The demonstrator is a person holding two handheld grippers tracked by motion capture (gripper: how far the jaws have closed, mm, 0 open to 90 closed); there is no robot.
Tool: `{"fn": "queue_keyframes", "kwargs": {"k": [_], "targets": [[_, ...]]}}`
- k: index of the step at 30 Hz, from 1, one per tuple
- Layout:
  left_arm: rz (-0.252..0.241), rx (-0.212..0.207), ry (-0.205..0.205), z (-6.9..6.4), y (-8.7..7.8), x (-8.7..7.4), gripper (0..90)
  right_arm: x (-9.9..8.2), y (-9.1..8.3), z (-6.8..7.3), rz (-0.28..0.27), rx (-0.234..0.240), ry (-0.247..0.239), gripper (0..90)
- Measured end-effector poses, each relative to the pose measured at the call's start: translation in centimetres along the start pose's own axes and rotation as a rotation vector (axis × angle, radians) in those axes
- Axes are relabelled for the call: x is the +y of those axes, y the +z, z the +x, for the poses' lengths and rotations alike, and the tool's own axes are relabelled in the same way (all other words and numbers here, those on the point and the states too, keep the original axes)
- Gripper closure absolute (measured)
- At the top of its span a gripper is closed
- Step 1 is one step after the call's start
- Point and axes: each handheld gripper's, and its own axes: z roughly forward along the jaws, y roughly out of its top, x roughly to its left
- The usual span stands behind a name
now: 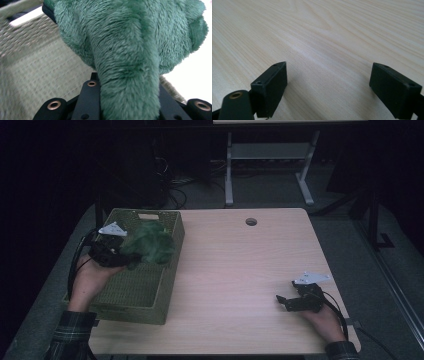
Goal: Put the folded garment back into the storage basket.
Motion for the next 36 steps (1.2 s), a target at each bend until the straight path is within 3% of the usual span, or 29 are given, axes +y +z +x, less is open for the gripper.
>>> {"fn": "queue_keyframes", "kwargs": {"k": [18,26,31,36], "targets": [[0.056,0.068,-0.154,4.0,3.4,-5.6,75.9,0.0,0.0,0.0,0.001,0.000,0.000,14.1],[0.092,0.073,-0.165,4.6,5.1,-6.1,75.8,0.0,0.0,0.0,-0.002,0.000,-0.002,14.1],[0.145,0.088,-0.154,4.9,6.3,-6.1,74.5,0.0,0.0,0.0,-0.002,-0.001,-0.005,14.2],[0.194,0.077,-0.158,4.9,7.1,-6.4,71.2,0.0,0.0,0.0,-0.003,-0.001,-0.003,14.1]]}}
